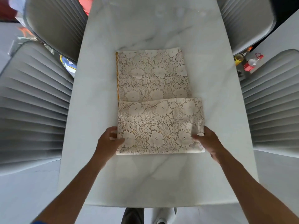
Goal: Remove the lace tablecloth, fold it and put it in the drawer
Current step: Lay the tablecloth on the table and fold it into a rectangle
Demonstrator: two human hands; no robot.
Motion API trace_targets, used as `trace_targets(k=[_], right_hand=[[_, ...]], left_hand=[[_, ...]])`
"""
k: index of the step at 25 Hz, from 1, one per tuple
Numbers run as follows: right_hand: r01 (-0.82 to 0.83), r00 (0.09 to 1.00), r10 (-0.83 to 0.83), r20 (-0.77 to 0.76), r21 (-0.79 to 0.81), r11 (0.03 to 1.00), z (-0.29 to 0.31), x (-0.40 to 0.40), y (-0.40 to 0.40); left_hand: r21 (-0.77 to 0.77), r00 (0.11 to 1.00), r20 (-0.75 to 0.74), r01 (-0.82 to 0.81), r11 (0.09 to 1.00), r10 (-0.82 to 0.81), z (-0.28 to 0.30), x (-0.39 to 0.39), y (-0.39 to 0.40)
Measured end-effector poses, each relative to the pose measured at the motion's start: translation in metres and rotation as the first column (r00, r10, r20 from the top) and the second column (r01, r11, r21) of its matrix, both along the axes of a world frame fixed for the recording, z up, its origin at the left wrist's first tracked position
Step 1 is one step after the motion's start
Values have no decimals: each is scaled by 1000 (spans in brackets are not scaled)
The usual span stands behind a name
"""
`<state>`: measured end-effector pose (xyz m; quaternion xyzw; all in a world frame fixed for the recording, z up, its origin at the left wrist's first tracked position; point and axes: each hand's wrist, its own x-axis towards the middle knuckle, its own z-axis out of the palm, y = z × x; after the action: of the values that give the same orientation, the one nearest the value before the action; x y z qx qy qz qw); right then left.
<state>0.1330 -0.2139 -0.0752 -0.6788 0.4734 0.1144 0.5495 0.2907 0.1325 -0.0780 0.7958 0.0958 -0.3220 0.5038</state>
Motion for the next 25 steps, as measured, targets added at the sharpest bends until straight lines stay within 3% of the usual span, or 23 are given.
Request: trace_targets(k=[3,7,9,11,13,14,17,20,22,25], right_hand=[[76,992,-74,-107,15,997,-1,-23,15],[-8,957,10,-291,7,1000,12,-49,21],[-167,929,93,-359,-180,969,22,-49,27],[-334,920,195,-339,-422,843,32,-35,31],[-445,895,373,-245,-562,698,36,-10,34],[-521,844,478,-245,-589,617,36,4,34],[-750,637,648,-417,-530,396,27,39,26],[-823,548,660,-513,-470,319,20,52,1],[-820,563,663,-493,-433,374,22,57,-17],[-718,695,653,-299,-317,619,19,51,-43]], left_hand=[[82,983,-175,72,994,-57,2,-21,13],[178,938,-301,233,956,-172,10,-53,39],[362,970,-129,240,901,-207,19,-61,41],[471,942,141,207,858,-305,27,-50,29],[461,831,306,296,836,-464,29,-29,6],[494,751,327,381,781,-574,28,-18,-7],[641,527,229,551,534,-819,19,15,-36],[732,417,141,567,379,-898,8,35,-39],[726,460,64,588,358,-886,6,44,-36],[677,532,51,603,421,-845,5,48,-31]])
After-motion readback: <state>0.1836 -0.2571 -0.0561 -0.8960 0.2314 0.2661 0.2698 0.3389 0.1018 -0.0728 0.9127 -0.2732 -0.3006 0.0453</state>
